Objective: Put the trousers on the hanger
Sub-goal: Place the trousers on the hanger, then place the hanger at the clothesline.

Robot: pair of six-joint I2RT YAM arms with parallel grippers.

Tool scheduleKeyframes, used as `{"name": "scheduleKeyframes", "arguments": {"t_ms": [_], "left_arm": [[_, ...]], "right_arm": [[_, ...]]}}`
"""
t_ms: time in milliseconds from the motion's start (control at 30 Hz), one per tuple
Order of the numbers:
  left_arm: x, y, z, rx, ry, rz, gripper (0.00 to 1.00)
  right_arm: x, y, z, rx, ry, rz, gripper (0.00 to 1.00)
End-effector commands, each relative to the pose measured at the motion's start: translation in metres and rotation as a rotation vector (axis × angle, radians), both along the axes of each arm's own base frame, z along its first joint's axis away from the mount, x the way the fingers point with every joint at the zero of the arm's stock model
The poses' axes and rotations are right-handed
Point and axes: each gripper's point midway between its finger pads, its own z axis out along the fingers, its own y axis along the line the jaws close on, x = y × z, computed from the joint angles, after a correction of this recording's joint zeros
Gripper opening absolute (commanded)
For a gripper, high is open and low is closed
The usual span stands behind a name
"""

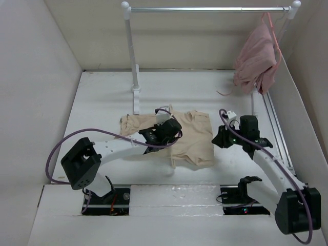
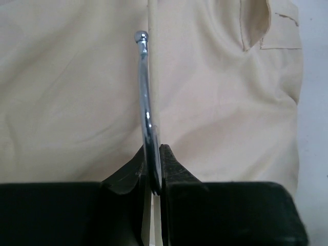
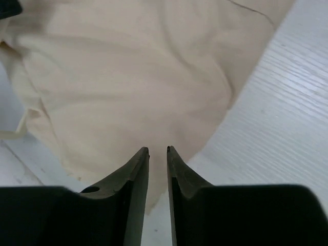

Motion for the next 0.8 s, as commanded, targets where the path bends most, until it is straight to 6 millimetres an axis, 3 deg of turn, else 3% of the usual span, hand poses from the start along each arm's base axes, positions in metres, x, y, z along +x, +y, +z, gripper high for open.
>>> {"name": "scheduleKeyframes", "arguments": {"t_ms": [0, 100, 200, 300, 367, 400, 467, 500, 600, 633, 767], "left_arm": [[0.007, -0.008, 0.059, -0.079, -0.114, -0.006, 0.0], [0.006, -0.011, 0.075, -0.094, -0.143, -0.019, 0.0], [0.0, -0.013, 0.09, -0.108, -0.165, -0.024, 0.0], [-0.001, -0.011, 0.117, -0.17, -0.198, -0.022, 0.0], [-0.001, -0.012, 0.132, -0.206, -0.222, -0.026, 0.0], [-0.002, -0.011, 0.145, -0.234, -0.239, -0.024, 0.0], [-0.002, -0.011, 0.156, -0.248, -0.249, -0.03, 0.0], [-0.003, -0.013, 0.168, -0.27, -0.261, -0.036, 0.0], [-0.003, -0.017, 0.19, -0.291, -0.278, -0.058, 0.0], [-0.003, -0.017, 0.195, -0.296, -0.284, -0.061, 0.0], [-0.002, -0.02, 0.212, -0.306, -0.296, -0.071, 0.0]], "right_arm": [[-0.021, 0.025, -0.012, 0.018, 0.052, 0.076, 0.25], [-0.028, 0.044, -0.035, 0.0, 0.11, 0.128, 0.17], [-0.034, 0.038, -0.074, -0.036, 0.225, 0.082, 0.05], [-0.036, 0.025, -0.075, -0.075, 0.231, 0.03, 0.02], [-0.03, 0.02, -0.048, -0.081, 0.149, 0.0, 0.09], [-0.02, 0.023, -0.024, -0.064, 0.084, 0.003, 0.28], [-0.017, 0.028, 0.016, -0.025, -0.006, 0.021, 0.45], [-0.008, 0.032, 0.05, 0.0, -0.08, 0.027, 0.53], [-0.016, 0.049, 0.108, 0.06, -0.171, 0.092, 0.59], [-0.015, 0.056, 0.138, 0.092, -0.225, 0.11, 0.59], [-0.036, 0.099, 0.196, 0.256, -0.276, 0.219, 0.6]]}}
